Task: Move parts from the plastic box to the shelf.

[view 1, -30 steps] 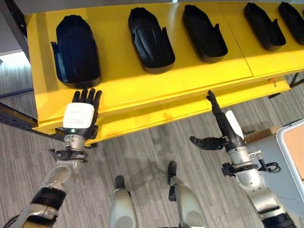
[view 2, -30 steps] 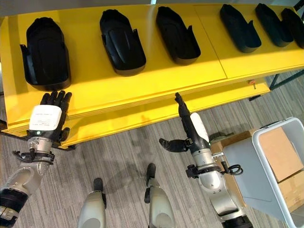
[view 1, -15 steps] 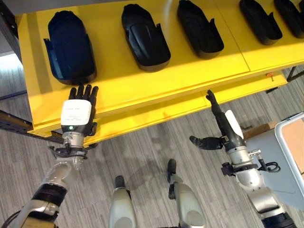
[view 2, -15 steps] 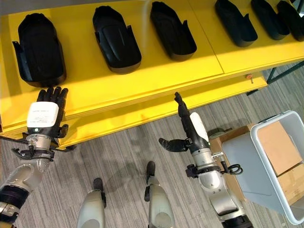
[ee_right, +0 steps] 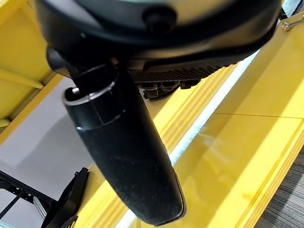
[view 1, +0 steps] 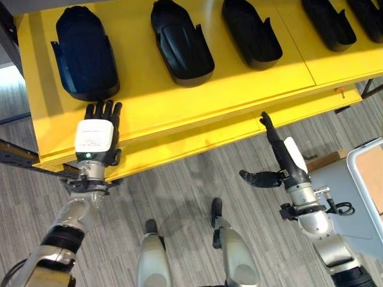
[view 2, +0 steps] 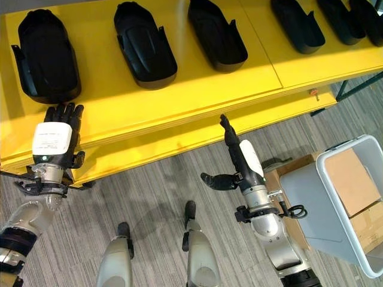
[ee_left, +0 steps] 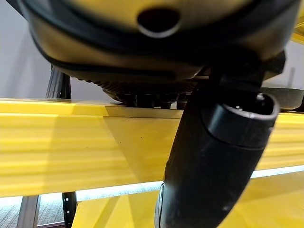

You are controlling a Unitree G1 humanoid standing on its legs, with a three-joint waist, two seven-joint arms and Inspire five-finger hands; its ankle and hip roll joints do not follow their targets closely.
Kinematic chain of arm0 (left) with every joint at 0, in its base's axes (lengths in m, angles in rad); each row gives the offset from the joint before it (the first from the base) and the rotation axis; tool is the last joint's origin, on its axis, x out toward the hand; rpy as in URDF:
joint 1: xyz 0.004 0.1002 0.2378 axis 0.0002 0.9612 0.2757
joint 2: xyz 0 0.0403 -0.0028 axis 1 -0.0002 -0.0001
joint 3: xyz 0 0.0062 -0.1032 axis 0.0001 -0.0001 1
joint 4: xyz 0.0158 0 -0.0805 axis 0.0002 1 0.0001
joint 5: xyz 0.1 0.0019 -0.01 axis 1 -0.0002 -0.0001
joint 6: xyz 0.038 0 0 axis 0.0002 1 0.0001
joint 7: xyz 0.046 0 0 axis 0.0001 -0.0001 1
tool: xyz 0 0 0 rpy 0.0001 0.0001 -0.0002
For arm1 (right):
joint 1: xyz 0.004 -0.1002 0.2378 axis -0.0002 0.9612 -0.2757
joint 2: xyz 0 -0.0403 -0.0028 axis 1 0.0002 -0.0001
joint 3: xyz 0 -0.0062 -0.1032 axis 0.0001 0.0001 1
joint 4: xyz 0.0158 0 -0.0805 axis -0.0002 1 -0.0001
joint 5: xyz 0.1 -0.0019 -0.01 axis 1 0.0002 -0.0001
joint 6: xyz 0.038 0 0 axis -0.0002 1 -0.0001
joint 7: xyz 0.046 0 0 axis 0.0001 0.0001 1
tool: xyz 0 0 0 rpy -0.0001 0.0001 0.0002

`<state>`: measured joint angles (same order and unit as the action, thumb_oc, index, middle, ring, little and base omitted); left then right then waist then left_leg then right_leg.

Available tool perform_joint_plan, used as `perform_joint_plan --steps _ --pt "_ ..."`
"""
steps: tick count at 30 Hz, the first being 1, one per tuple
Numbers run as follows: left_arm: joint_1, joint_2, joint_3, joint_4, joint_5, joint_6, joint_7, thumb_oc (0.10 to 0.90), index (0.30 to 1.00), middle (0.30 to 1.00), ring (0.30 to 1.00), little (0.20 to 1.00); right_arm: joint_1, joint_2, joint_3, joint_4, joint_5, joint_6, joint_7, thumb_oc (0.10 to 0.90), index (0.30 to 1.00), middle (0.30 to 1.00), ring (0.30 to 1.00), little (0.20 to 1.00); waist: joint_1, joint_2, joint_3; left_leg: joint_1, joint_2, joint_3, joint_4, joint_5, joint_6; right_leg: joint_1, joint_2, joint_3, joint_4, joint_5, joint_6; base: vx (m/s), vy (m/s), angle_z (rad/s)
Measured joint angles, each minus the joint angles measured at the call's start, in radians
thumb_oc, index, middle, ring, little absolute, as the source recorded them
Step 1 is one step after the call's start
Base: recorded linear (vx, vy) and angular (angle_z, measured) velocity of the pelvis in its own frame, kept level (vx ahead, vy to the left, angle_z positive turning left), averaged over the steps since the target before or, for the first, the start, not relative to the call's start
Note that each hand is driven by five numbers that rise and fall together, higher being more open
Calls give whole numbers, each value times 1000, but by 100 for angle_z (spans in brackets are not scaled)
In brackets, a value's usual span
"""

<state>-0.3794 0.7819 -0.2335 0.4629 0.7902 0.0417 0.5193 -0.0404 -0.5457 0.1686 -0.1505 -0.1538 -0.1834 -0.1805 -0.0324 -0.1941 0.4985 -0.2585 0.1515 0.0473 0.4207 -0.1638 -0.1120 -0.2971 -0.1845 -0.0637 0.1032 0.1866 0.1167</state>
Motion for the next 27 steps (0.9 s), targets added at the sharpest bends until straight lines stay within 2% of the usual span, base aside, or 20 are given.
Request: perform_joint_plan --steps 9,16,17,19,20,22,23,24,27 --pt "17 -8 2 -5 -3 1 -8 900 1000 1000 1000 1000 -1 0 8 0 0 0 0 900 1000 1000 1000 1000 5 0 0 16 0 2 -3 0 0 5 0 2 14 -4 1 7 -6 -2" --pt "225 -86 73 -167 -41 -26 -17 900 1000 1000 1000 1000 3 3 11 1 0 1 1 900 1000 1000 1000 1000 15 4 3 75 -1 1 -35 5 -3 50 -7 -4 20 -20 0 4 -2 1" --pt "257 -93 79 -194 -40 -42 -13 900 1000 1000 1000 1000 7 3 10 0 0 1 0 900 1000 1000 1000 1000 11 10 6 90 -1 0 -41 5 -4 61 -6 -3 20 -24 -1 36 -42 5" --pt "297 -111 76 -212 -42 -71 -18 900 1000 1000 1000 1000 5 3 10 0 0 1 1 900 1000 1000 1000 1000 33 25 15 103 5 0 -54 8 -2 72 -8 -5 22 -27 1 59 -66 7" --pt "335 -150 89 -243 -83 -98 -29 900 1000 1000 1000 1000 23 3 9 0 0 2 1 900 1000 1000 1000 1000 37 39 19 140 -1 -3 -93 21 -7 103 -16 -16 10 -30 3 63 -62 18" --pt "401 -176 90 -289 -144 -138 -50 900 1000 1000 1000 1000 36 2 9 0 0 2 5 900 1000 1000 1000 1000 42 63 15 178 -1 -9 -125 29 -10 135 -14 -30 5 -40 1 60 -73 20" --pt "458 -182 90 -337 -244 -175 -101 900 1000 1000 1000 1000 41 1 2 -1 0 3 6 900 1000 1000 1000 1000 45 83 6 198 -4 -17 -156 44 -14 148 -15 -38 0 -42 4 50 -60 15" --pt "484 -188 89 -360 -281 -192 -124 900 1000 1000 1000 1000 45 1 -1 -1 0 4 6 900 1000 1000 1000 1000 43 91 2 208 -10 -24 -172 51 -15 157 -16 -45 0 -42 3 73 -61 22" --pt "546 -228 64 -367 -405 -200 -245 900 1000 1000 1000 1000 62 -1 -21 -2 1 9 11 900 1000 1000 1000 1000 46 120 -14 246 -9 -32 -219 69 -15 189 -21 -67 -9 -48 1 59 -47 20"
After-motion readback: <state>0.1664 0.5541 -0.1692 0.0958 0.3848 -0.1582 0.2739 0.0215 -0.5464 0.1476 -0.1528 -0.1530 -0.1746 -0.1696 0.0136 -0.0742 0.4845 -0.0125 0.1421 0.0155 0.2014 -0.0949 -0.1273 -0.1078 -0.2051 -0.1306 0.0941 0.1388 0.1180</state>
